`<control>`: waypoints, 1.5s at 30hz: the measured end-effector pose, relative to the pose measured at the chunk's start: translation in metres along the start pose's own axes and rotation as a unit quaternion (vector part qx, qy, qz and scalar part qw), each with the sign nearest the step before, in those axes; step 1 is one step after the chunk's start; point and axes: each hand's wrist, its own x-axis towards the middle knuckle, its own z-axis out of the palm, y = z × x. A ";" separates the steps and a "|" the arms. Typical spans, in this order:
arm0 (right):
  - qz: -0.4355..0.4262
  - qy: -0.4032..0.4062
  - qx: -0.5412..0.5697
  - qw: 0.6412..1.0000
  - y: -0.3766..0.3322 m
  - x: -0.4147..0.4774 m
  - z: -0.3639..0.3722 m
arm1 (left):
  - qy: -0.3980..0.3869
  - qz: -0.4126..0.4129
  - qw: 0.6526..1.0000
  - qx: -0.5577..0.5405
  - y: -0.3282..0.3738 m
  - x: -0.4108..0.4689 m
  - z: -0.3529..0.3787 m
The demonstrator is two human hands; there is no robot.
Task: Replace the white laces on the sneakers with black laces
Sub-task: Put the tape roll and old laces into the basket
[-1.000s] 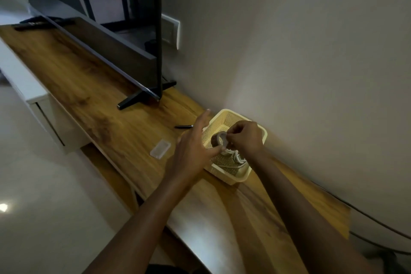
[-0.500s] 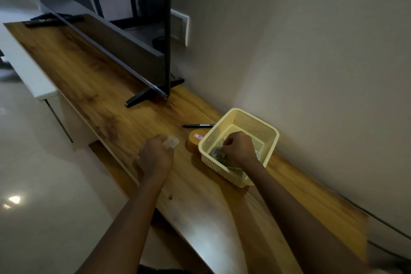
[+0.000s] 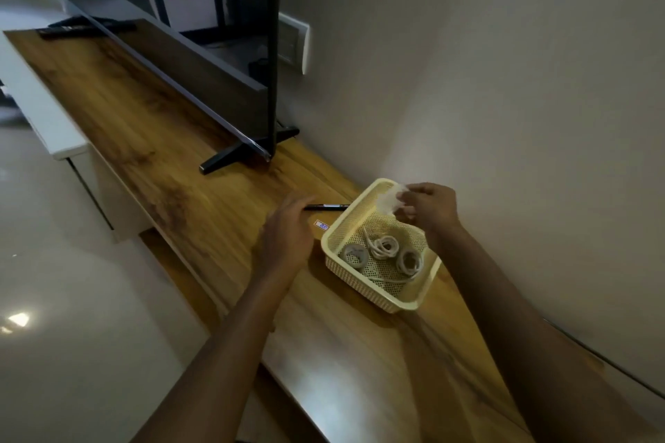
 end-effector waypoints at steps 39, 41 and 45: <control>-0.068 0.008 -0.307 0.949 0.034 0.037 -0.007 | -0.032 -0.005 0.996 0.085 -0.026 0.025 0.020; -0.061 0.012 -0.328 0.943 0.034 0.037 0.000 | -0.048 -0.022 0.988 0.146 -0.025 0.024 0.025; -0.073 -0.014 -0.371 0.926 0.034 0.035 0.006 | -0.018 -0.014 0.973 0.231 -0.026 0.023 0.030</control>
